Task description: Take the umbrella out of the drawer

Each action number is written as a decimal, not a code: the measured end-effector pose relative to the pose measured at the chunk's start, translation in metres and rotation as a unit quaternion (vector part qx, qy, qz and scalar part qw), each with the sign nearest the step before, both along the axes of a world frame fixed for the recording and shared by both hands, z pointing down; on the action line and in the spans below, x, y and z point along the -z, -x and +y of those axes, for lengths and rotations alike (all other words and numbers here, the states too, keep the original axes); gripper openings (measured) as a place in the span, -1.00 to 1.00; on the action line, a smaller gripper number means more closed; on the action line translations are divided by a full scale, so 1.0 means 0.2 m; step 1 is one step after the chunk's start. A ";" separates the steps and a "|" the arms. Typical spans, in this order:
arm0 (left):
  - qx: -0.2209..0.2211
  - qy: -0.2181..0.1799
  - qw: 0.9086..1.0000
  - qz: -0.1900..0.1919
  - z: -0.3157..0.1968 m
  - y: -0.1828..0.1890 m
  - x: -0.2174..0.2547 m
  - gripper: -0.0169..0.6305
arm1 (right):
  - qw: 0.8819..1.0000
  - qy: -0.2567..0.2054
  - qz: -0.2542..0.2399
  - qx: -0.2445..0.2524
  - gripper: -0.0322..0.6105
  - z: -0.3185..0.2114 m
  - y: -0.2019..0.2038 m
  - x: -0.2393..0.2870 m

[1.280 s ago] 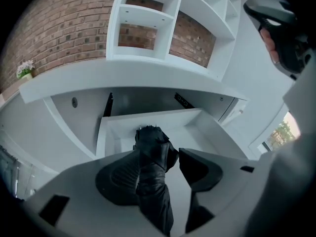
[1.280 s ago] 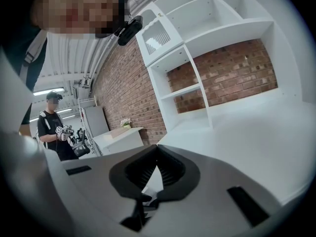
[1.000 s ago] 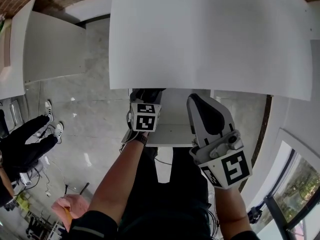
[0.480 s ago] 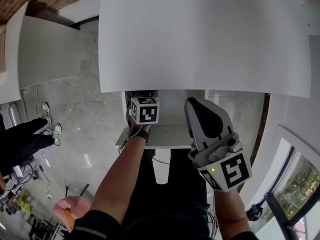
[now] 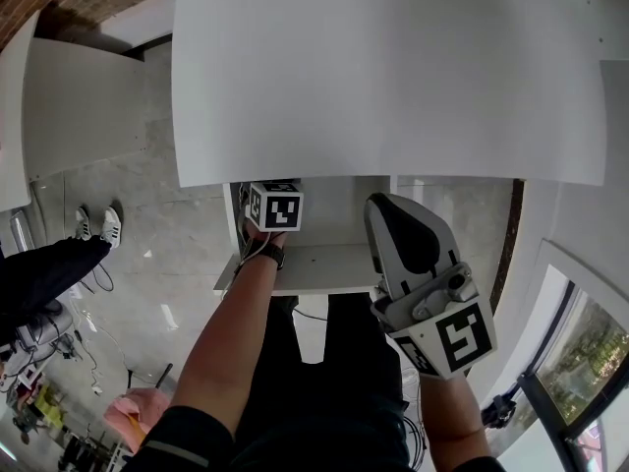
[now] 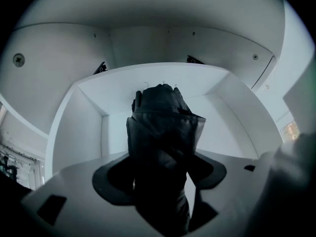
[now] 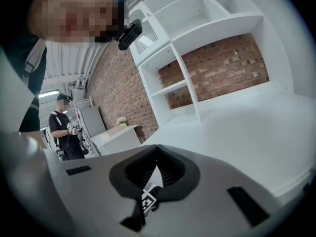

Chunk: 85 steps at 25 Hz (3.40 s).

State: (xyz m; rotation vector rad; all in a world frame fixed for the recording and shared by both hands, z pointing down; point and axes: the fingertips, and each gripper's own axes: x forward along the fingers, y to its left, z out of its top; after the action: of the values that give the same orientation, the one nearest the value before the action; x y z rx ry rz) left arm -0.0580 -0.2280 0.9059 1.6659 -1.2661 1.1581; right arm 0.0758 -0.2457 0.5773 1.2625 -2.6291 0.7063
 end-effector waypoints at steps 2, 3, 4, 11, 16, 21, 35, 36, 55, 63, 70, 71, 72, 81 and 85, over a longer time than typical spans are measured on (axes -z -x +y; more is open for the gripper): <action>-0.002 -0.002 1.000 0.002 0.00 0.00 0.01 -0.09 | 1.000 0.000 -0.002 -0.004 -0.89 0.00 -0.02 0.00; -0.006 0.000 1.000 0.004 0.00 0.00 0.01 -0.16 | 1.000 0.001 -0.003 -0.005 -0.89 0.00 -0.02 0.00; -0.012 0.002 1.000 0.006 0.01 -0.01 0.02 -0.19 | 1.000 0.001 -0.005 -0.005 -0.89 -0.01 -0.02 0.01; -0.094 0.001 0.995 0.021 0.05 -0.14 0.09 -0.25 | 1.000 0.001 -0.014 -0.012 -0.89 -0.02 -0.03 0.06; -0.170 0.010 0.985 0.020 0.11 -0.26 0.11 -0.26 | 1.000 -0.012 -0.013 -0.018 -0.89 -0.04 -0.04 0.10; -0.231 0.003 0.973 0.023 0.18 -0.37 0.17 -0.26 | 0.999 -0.007 -0.017 -0.033 -0.89 -0.04 -0.08 0.13; -0.308 -0.049 0.947 0.073 0.28 -0.53 0.55 -0.26 | 0.996 -0.027 -0.022 -0.088 -0.89 0.00 -0.25 0.28; -0.316 -0.052 0.944 0.077 0.29 -0.54 0.58 -0.26 | 0.995 -0.029 -0.022 -0.090 -0.89 0.01 -0.26 0.30; -0.233 -0.192 0.938 0.170 0.16 -0.38 1.45 -0.25 | 0.993 -0.063 -0.007 -0.096 -0.89 0.10 -0.21 0.60; -0.142 -0.250 0.934 0.211 0.10 -0.21 1.87 -0.25 | 0.994 -0.073 0.001 -0.081 -0.89 0.13 -0.14 0.78; -0.086 -0.295 0.921 0.241 0.11 -0.06 2.21 -0.25 | 0.993 -0.101 0.010 -0.063 -0.89 0.20 -0.06 0.94; -0.080 -0.303 0.918 0.243 0.12 -0.04 2.25 -0.25 | 0.993 -0.103 0.012 -0.059 -0.89 0.21 -0.05 0.96; -0.076 -0.311 0.915 0.244 0.13 -0.02 2.30 -0.25 | 0.993 -0.104 0.015 -0.056 -0.89 0.22 -0.03 0.97; -0.052 -0.383 0.887 0.252 0.12 0.14 2.73 -0.25 | 0.988 -0.145 0.033 -0.050 -0.89 0.23 0.09 1.23; -0.048 -0.407 0.877 0.251 0.15 0.20 2.86 -0.25 | 0.985 -0.164 0.035 -0.051 -0.89 0.23 0.13 1.35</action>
State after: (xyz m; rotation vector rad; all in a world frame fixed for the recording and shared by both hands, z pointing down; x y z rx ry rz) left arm -0.0973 -0.1988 0.3342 2.4415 -1.4082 0.1412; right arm 0.0500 -0.2006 0.3082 1.4828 -2.7155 0.2389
